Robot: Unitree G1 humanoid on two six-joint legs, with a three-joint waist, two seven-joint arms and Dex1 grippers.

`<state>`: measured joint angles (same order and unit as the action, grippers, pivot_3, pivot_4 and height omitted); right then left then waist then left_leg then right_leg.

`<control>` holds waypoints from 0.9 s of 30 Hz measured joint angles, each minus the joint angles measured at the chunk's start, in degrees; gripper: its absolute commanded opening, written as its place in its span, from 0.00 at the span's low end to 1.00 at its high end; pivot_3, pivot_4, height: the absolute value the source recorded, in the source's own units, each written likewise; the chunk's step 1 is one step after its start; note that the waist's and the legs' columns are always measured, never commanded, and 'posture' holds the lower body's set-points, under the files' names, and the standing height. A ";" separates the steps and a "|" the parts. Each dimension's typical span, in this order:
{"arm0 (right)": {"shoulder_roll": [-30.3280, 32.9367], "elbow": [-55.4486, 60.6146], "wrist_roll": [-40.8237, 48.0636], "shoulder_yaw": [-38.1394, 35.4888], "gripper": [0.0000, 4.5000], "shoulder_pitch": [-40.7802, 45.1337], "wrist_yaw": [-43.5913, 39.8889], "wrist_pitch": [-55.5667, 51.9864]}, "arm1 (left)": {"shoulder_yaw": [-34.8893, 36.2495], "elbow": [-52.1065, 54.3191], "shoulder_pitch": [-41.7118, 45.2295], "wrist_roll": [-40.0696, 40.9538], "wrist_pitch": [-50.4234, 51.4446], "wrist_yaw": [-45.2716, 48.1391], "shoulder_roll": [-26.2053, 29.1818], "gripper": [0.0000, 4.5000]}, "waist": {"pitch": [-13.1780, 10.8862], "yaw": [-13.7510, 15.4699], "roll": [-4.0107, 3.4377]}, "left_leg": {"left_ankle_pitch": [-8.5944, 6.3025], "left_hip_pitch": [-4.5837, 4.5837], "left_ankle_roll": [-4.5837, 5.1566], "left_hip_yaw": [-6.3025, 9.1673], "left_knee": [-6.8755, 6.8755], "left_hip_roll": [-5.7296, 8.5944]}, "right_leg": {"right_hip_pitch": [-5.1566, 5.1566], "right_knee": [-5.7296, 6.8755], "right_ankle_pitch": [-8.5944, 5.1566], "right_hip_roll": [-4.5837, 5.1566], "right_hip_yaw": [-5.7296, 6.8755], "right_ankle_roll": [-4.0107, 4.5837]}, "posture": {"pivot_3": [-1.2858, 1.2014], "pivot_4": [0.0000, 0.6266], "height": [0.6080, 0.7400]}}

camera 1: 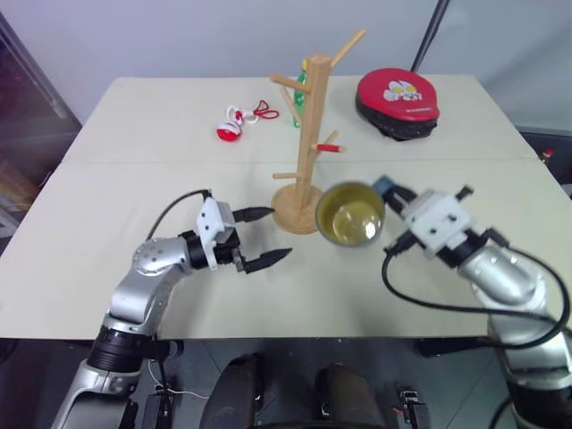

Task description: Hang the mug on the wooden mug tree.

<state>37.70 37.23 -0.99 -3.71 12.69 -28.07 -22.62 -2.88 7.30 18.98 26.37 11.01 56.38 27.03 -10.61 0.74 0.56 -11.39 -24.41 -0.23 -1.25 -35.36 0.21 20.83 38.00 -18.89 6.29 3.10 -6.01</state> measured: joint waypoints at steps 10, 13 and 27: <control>3.21 -6.33 0.04 5.02 0.00 11.46 -6.15 -5.24 | 5.18 3.10 3.37 6.89 6.91 -0.58 2.41 1.00 | -0.08 -0.13 0.13 | -0.02 -0.05 0.03 -0.02 -0.01 0.07 | 0.02 0.00 0.01 0.09 0.02 -0.02 | 0.52 0.24 1.00; 3.29 -8.06 0.04 5.41 0.00 13.63 -7.00 -5.24 | 6.03 4.51 3.71 7.60 7.71 -1.54 2.42 1.00 | -0.08 -0.23 0.13 | -0.02 -0.05 0.03 -0.02 -0.01 0.06 | 0.03 0.01 0.01 0.07 0.02 -0.02 | 0.52 0.24 1.00; 2.52 -15.62 -1.47 11.91 0.00 23.10 -9.38 -5.88 | 6.04 5.32 3.56 7.89 8.42 -3.43 2.29 1.00 | -0.09 -0.36 0.12 | -0.01 -0.05 0.03 -0.04 -0.02 0.06 | 0.04 0.03 0.02 0.05 0.02 -0.03 | 0.52 0.24 1.00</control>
<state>40.22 21.61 -2.46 8.19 35.78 -37.45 -28.49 3.16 12.62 22.54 34.25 19.43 52.95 29.32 -10.70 0.38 0.68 -11.40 -24.46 -0.21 -1.28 -35.38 0.28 20.87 38.03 -18.87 6.34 3.12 -6.04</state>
